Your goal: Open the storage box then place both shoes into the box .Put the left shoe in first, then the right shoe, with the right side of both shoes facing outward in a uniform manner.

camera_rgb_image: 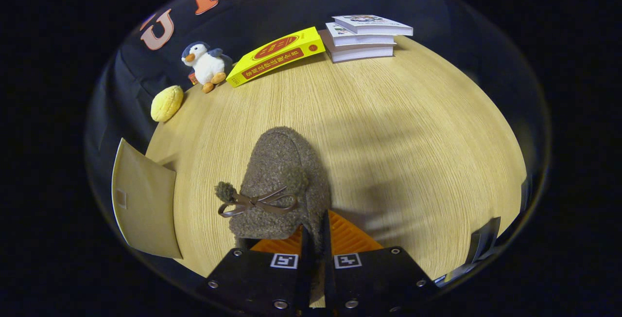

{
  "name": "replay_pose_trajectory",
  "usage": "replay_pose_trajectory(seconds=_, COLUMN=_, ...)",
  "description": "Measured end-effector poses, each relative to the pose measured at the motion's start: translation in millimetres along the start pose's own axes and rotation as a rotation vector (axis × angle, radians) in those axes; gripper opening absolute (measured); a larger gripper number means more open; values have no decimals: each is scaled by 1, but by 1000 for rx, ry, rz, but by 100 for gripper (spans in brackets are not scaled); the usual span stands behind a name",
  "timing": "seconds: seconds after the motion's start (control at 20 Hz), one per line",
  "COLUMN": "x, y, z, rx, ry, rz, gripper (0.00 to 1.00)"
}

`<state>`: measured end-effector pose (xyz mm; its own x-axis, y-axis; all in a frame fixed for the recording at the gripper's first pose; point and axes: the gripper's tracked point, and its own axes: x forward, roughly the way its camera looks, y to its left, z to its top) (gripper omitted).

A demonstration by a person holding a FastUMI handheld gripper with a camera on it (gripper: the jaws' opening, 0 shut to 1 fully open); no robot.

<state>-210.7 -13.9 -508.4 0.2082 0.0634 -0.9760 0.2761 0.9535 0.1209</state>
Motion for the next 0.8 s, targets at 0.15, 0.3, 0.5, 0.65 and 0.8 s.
replay_pose_trajectory(seconds=0.15, x=-9, y=4, z=0, rx=60, ry=16, rz=-1, gripper=5)
replay_pose_trajectory(seconds=0.3, x=-26, y=16, z=6, rx=70, ry=3, rz=14, gripper=5)
replay_pose_trajectory(seconds=0.5, x=-53, y=40, z=16, rx=74, ry=-9, rz=23, gripper=5)
replay_pose_trajectory(seconds=0.65, x=-75, y=61, z=23, rx=56, ry=-15, rz=15, gripper=5)
replay_pose_trajectory(seconds=0.8, x=-95, y=90, z=28, rx=38, ry=-20, rz=25, gripper=5)
